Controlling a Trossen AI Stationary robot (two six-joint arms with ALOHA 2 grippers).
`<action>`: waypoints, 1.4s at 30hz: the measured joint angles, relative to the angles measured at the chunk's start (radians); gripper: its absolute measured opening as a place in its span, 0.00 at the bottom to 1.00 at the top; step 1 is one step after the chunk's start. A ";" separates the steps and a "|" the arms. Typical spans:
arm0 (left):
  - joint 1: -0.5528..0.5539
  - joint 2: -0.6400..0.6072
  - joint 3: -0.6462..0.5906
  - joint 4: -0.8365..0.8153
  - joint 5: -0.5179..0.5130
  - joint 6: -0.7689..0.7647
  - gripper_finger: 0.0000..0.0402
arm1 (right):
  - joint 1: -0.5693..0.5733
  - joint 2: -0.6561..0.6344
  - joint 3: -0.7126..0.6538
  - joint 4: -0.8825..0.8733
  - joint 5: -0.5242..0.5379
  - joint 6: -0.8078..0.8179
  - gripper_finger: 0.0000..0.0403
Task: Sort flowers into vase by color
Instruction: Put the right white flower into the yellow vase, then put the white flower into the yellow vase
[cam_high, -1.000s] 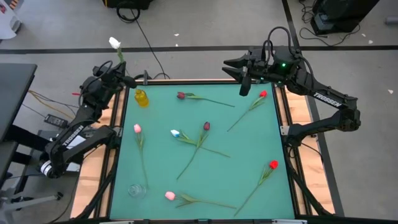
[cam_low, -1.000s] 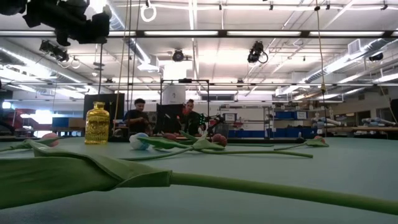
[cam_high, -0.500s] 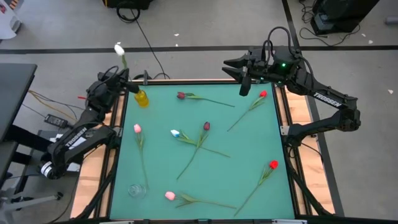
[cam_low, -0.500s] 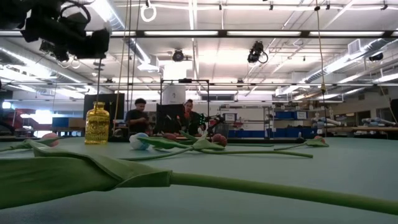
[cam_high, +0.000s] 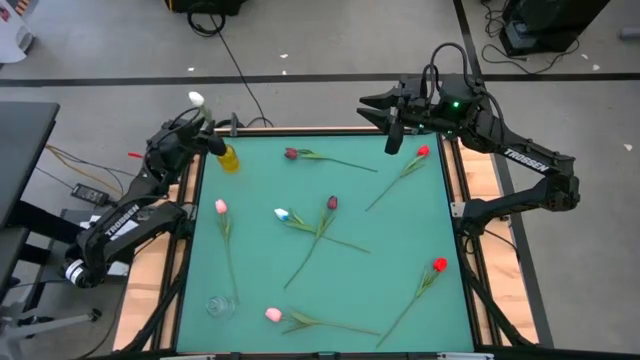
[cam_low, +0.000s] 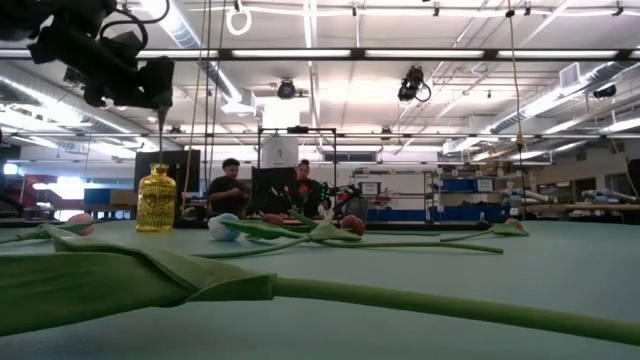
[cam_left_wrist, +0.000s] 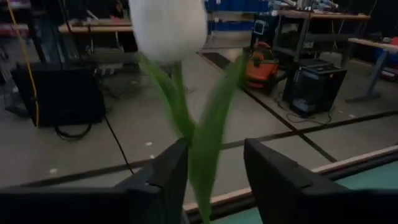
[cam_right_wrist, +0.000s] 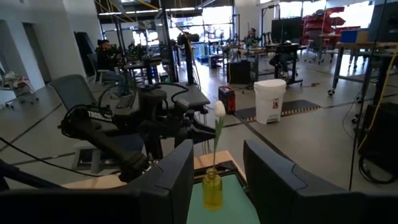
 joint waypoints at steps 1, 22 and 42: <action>0.000 0.002 0.024 -0.046 0.010 -0.017 0.44 | 0.000 0.000 0.000 0.000 0.000 0.000 0.37; 0.028 0.085 0.428 -1.072 0.342 -0.269 0.53 | 0.000 0.000 0.000 0.000 0.000 0.000 0.37; -0.436 0.116 0.276 -0.796 0.397 -0.726 0.53 | 0.000 0.000 0.000 0.000 0.000 0.000 0.37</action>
